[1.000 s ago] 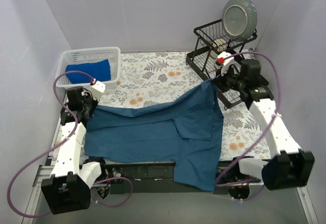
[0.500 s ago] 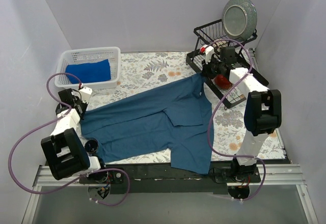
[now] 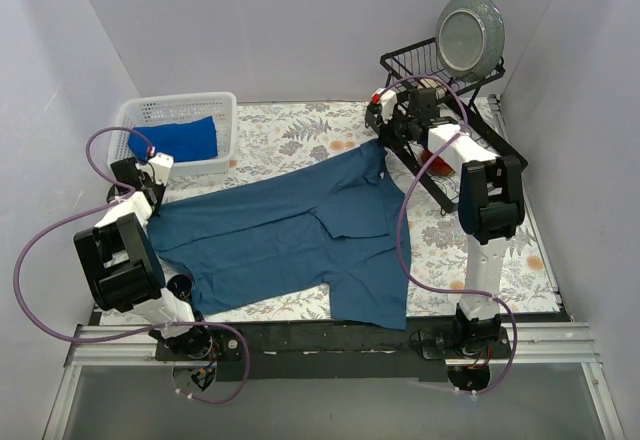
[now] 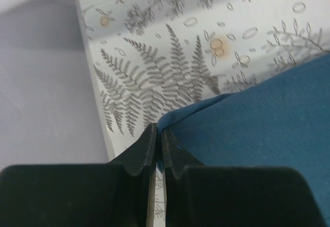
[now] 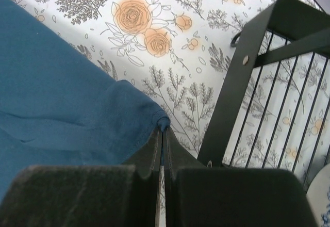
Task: Roll the t-shirts
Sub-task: Fold the T-shirt at the center of the board.
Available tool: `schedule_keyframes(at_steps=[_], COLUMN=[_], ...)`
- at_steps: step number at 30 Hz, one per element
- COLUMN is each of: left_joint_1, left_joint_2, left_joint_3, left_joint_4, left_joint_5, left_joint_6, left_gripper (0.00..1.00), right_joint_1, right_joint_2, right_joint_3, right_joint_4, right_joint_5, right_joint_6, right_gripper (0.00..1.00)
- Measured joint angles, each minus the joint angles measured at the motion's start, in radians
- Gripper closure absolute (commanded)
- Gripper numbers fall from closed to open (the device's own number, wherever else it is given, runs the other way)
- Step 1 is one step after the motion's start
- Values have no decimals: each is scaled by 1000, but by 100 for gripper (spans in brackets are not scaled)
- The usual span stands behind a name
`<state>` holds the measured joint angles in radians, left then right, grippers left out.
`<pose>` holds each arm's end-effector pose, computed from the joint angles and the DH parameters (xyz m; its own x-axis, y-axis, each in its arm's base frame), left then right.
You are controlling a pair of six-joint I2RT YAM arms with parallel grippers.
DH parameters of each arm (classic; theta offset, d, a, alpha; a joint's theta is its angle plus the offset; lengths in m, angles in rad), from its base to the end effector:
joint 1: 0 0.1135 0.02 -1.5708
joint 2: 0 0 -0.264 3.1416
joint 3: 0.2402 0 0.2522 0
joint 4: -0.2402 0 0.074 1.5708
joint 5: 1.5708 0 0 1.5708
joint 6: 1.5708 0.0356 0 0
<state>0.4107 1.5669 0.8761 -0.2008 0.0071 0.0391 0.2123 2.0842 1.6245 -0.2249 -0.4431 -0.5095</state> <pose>0.2888 0.1255 0.1824 -0.7283 -0.2745 -0.6279 -0.3670 0.9300 0.0190 0.4641 0.1156 0.2214 -0.2885 -0.5129 -0.8085 -0.7511 0.6449 -0.1412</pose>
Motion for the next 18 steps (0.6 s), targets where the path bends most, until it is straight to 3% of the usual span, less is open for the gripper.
schedule_keyframes(at_steps=[18], left_joint_1=[2], left_joint_2=[116], left_joint_3=[67], left_joint_4=[92], left_joint_5=[-54], left_joint_6=[5], left_gripper=[100], right_joint_1=[45], right_joint_2=[148], right_joint_3=[181], right_joint_4=[38], right_joint_5=[42], right_joint_6=[-15], right_gripper=[99])
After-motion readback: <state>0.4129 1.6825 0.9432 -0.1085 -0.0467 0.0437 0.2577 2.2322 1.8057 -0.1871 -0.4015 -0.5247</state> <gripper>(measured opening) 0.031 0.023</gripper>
